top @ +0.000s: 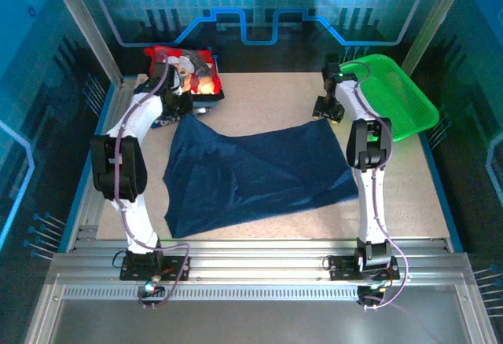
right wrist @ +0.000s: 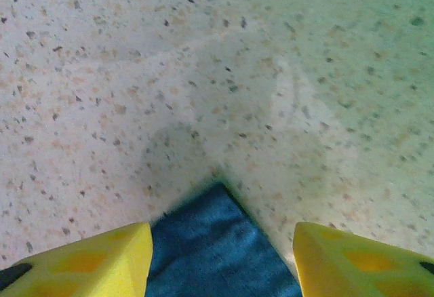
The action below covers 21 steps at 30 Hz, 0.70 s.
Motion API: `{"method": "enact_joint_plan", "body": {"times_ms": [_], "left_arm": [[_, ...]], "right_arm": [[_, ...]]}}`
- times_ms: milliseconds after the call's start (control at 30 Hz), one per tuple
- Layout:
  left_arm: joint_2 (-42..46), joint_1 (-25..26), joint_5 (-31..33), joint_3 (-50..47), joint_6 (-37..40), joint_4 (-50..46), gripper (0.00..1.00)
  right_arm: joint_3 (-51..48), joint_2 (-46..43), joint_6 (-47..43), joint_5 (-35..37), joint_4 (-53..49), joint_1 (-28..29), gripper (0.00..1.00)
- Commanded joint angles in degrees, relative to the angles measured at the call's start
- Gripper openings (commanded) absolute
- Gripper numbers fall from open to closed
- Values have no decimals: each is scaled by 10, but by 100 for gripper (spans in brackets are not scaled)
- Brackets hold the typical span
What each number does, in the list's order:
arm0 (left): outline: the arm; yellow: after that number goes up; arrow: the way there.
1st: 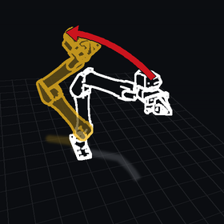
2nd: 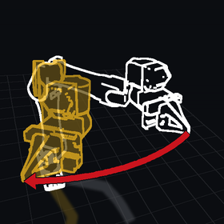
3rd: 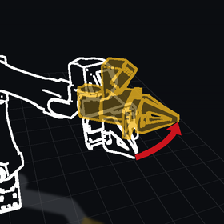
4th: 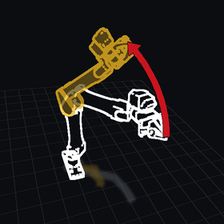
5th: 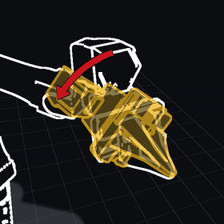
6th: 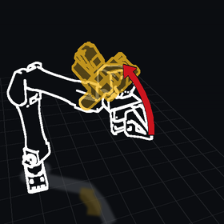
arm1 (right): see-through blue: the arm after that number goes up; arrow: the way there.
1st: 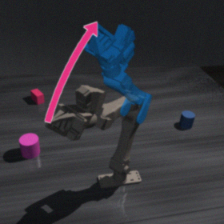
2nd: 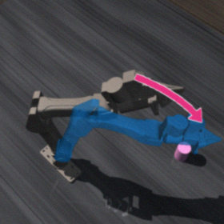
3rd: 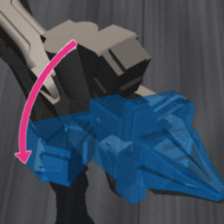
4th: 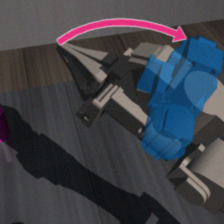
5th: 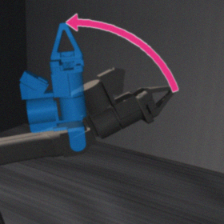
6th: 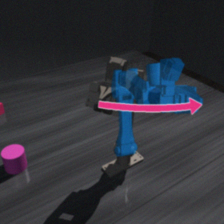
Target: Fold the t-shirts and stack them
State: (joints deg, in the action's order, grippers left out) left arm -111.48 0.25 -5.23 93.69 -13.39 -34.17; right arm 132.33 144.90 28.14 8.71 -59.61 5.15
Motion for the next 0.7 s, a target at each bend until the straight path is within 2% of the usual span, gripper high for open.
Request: {"method": "enact_joint_plan", "body": {"times_ms": [0, 133, 300, 500, 667], "left_arm": [[14, 9, -15, -14, -5, -11, 0], [25, 10, -17, -22, -14, -8, 0], [34, 10, -17, -24, -19, -10, 0], [35, 10, -16, -16, -11, -20, 0], [49, 10, -8, -33, -5, -16, 0]], "right_arm": [[35, 27, 19, 10, -24, 7, 54], [47, 45, 27, 15, -33, 8, 49], [38, 49, 40, 25, -31, 8, 36], [23, 22, 46, 31, 8, 4, 5], [-16, -24, 41, 39, 50, 7, 0]]}}
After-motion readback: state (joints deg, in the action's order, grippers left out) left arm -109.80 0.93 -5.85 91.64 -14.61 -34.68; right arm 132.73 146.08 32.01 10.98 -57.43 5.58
